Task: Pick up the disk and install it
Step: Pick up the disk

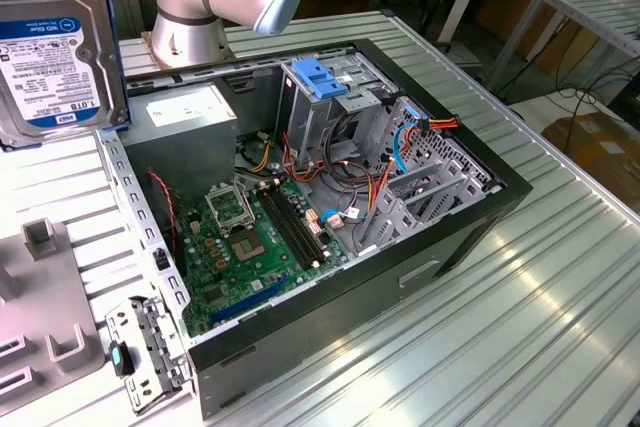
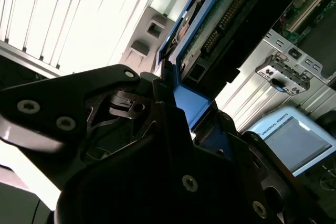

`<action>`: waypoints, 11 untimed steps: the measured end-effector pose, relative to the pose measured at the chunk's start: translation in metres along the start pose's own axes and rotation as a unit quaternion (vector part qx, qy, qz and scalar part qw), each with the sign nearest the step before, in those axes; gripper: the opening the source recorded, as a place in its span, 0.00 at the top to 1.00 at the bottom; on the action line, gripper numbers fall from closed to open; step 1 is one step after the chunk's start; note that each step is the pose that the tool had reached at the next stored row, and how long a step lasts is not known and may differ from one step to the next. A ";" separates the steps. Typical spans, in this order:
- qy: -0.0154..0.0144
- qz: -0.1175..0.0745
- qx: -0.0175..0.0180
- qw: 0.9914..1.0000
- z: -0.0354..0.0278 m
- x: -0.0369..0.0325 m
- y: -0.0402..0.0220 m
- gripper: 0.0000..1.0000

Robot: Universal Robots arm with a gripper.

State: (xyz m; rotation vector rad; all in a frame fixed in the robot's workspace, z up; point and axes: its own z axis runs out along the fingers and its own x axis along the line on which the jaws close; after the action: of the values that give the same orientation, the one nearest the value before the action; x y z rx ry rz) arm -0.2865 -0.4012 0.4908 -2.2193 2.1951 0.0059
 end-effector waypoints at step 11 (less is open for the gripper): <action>0.000 0.000 0.000 1.000 0.0001 0.0033 -0.0128 0.63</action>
State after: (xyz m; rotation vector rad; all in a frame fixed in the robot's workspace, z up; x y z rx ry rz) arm -0.2736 -0.4044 0.4908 -2.2193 2.1950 0.0059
